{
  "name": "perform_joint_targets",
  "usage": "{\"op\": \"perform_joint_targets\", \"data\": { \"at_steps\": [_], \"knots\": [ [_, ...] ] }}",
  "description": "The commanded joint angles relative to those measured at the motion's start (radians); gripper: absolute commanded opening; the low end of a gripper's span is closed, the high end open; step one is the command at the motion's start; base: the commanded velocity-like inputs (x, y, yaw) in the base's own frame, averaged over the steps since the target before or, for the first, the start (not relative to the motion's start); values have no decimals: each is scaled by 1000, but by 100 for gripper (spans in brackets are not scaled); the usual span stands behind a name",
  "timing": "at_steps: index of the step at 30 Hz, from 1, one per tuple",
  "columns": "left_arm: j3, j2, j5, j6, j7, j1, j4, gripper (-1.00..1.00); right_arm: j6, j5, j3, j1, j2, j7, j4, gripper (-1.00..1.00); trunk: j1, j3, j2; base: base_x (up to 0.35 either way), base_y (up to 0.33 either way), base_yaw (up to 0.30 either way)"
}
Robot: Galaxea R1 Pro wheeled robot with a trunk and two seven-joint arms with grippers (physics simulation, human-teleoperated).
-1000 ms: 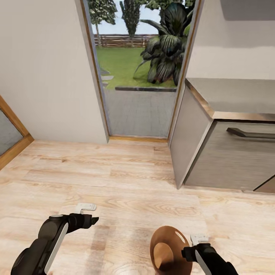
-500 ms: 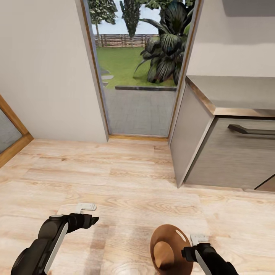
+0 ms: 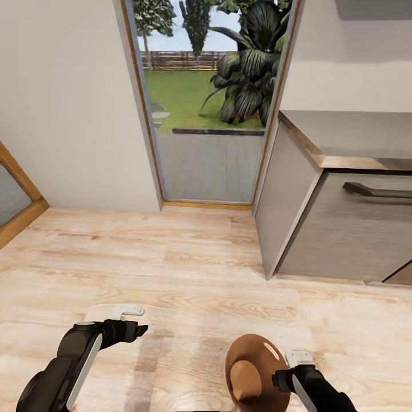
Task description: Put the three can of soda from the living room inside the tash can in the kitchen.
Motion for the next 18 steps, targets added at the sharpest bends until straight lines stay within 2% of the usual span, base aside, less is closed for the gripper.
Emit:
{"op": "perform_joint_targets", "data": {
  "at_steps": [1,8,18],
  "knots": [
    [0,0,0,0,0,0,0,100,0,0,0,0,0,0,0,100,0,0,0,0,0,0],
    [0,0,0,0,0,0,0,100,-1,0,1,0,0,0,0,100,27,-22,-49,0,0,0],
    [0,0,0,0,-1,0,0,100,-1,1,1,0,0,0,0,100,27,-22,-49,0,0,0]
  ]
}}
